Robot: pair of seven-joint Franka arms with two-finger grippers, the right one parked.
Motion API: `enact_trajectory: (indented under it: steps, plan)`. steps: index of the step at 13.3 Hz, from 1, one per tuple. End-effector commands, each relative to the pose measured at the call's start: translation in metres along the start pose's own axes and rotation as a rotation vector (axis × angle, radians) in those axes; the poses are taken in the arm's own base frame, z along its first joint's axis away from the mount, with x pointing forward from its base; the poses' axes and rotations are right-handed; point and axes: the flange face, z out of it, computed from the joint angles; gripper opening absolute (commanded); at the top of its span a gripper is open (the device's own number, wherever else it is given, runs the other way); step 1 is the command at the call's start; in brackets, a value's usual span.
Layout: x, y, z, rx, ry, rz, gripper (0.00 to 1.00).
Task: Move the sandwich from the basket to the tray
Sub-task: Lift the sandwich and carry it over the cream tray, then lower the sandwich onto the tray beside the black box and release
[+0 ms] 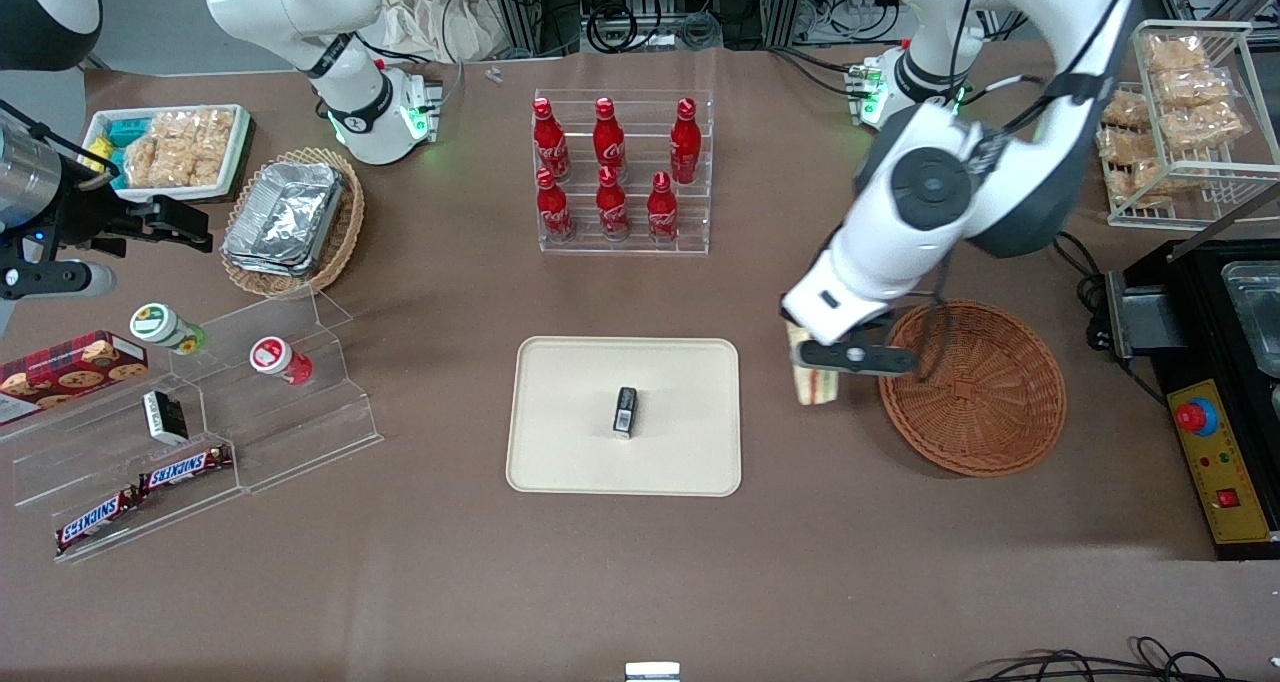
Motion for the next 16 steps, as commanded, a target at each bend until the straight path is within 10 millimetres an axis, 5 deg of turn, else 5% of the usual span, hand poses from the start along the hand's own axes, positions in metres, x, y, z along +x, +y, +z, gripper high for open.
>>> enact_trajectory:
  steps: [1,4,6,16]
  plan:
    - [0.018,0.029,0.045,0.031,0.010,0.083,0.00]
    - [0.020,0.071,0.094,0.062,-0.007,0.080,0.00]
    - [0.029,0.074,0.117,0.076,-0.011,0.063,0.00]
    - [0.046,0.104,0.163,0.012,-0.017,0.073,0.00]
